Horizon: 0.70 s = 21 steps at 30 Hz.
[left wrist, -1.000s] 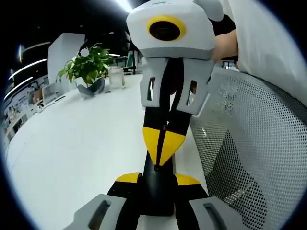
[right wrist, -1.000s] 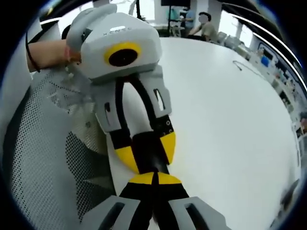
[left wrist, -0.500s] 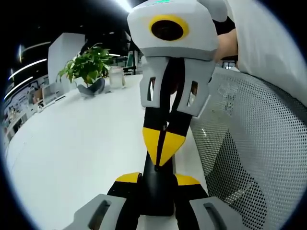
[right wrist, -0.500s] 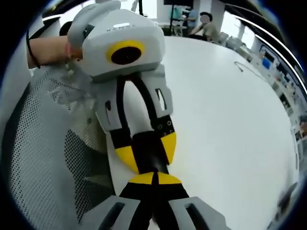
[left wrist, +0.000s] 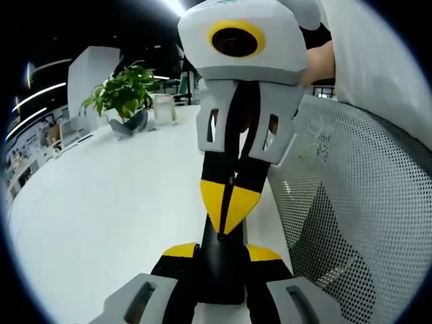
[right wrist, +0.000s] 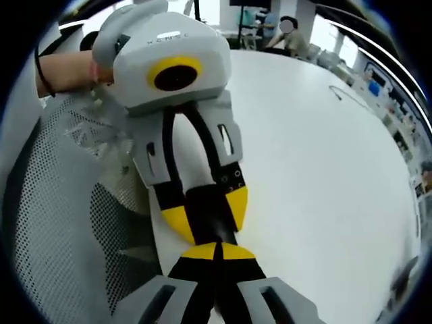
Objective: Press the specified remote control buttons in sequence, fully releasing each button before pressing the next.
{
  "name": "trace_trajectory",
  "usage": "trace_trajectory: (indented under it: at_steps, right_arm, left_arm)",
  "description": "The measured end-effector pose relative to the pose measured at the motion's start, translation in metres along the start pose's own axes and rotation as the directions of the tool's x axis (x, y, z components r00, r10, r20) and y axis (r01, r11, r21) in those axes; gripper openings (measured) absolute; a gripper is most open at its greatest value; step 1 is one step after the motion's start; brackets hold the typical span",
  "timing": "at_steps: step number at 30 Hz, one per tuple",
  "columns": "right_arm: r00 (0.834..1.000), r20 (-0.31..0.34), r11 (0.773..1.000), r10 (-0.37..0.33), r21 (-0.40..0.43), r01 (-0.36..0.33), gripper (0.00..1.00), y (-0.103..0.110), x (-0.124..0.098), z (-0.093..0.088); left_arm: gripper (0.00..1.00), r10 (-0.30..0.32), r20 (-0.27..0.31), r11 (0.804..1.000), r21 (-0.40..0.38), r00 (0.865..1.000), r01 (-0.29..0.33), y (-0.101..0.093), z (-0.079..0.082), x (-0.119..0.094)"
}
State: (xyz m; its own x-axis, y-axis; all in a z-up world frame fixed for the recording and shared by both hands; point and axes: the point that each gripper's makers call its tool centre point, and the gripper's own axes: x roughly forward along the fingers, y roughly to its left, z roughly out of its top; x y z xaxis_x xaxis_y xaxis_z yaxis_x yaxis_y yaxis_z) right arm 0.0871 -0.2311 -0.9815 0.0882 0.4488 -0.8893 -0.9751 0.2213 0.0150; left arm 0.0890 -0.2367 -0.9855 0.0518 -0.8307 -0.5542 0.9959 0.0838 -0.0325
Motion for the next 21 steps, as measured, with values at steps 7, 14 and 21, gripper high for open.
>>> trace_trajectory:
  at_steps: [7, 14, 21]
  right_arm:
    - [1.0, -0.006, 1.0, 0.003, -0.011, -0.003, 0.0, -0.0003, 0.0003, 0.0001]
    - [0.999, -0.033, 0.997, -0.014, -0.076, 0.011, 0.0, 0.0007, 0.0007, 0.0003]
    - [0.998, -0.061, 0.99, -0.033, -0.142, 0.024, 0.0, 0.0012, 0.0017, 0.0009]
  left_arm:
    - [0.25, 0.0, -0.002, 1.0, 0.002, 1.0, 0.0, -0.0001, -0.0001, 0.0001]
    - [0.25, 0.001, -0.003, 1.0, 0.001, 1.0, -0.001, -0.0002, 0.0002, 0.0001]
    - [0.25, 0.002, -0.003, 1.0, -0.008, 1.0, -0.002, 0.0003, 0.0004, -0.0003]
